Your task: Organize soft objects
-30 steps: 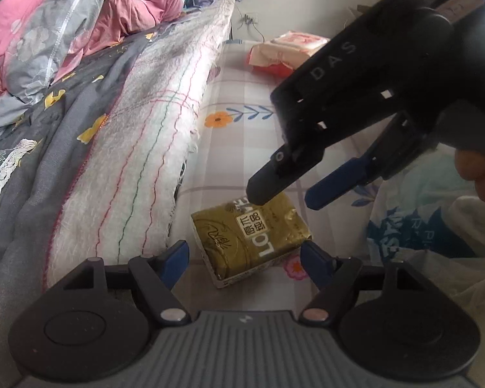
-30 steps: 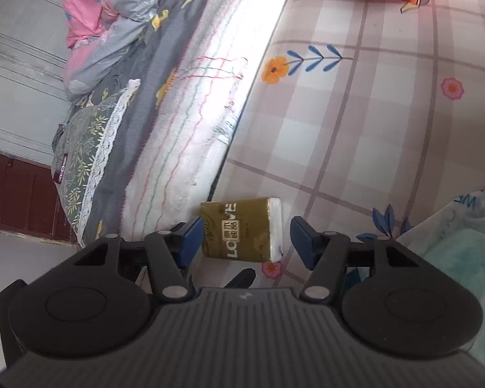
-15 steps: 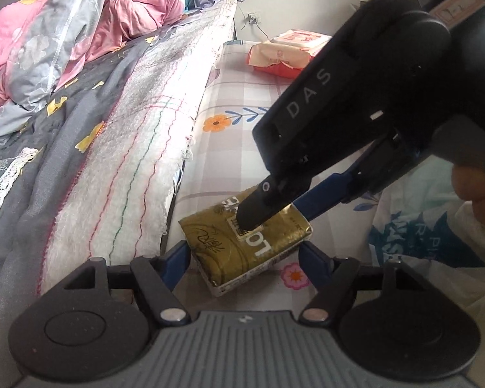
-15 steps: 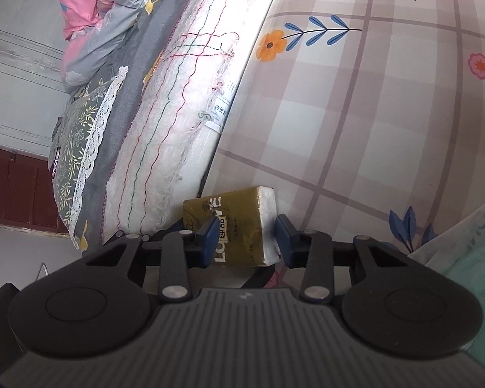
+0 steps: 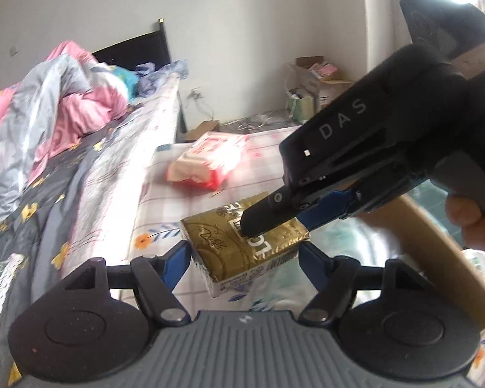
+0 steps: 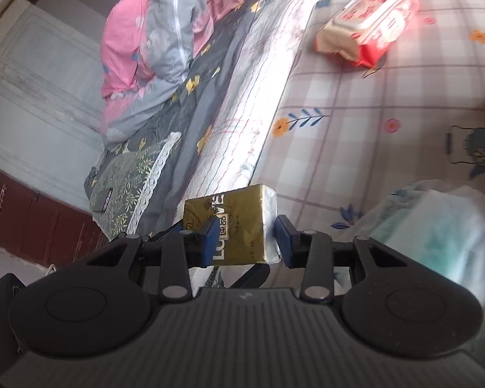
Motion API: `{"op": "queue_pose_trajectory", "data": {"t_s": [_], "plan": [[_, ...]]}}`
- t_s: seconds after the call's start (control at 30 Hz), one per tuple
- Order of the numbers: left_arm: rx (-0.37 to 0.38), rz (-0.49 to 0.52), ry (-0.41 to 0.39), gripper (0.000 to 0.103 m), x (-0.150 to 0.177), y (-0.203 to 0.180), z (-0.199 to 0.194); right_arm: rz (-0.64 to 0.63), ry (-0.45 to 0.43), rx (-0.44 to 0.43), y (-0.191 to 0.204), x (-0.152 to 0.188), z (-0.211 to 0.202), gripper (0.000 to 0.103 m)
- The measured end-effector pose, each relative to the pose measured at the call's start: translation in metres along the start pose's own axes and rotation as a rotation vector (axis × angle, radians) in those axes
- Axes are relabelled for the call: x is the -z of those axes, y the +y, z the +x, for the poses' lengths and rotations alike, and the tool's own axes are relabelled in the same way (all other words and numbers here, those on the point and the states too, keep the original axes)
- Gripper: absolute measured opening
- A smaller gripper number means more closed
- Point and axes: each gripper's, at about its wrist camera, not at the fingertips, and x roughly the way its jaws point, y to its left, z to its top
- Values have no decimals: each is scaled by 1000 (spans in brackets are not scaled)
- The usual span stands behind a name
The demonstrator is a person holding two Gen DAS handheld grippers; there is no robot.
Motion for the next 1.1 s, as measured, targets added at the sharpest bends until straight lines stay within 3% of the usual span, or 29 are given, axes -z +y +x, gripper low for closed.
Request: {"op": "queue_pose_trajectory", "data": {"t_s": [0.3,0.53,0.67,0.8,0.97,1.1], "plan": [[319,155,-1,75,-33,-150,16,171,-180,175,-100,55,-169,38],[471,199,103,75,-33,-224,48,305,-215,287,-174,104,-229,39],[530,190,154,74,-30,-246,69,325,-218,334,-199,116,-243,39],[521,177,212,75,-23,-251,86,319,-215,421,-221,116,-245,39],[503,142,200,75,-26,-232,78,299,-230,464,-231,118,-249,39],[494,91,165,78,-33,-207,62,293,-275,441,-224,120,-255,39]]}}
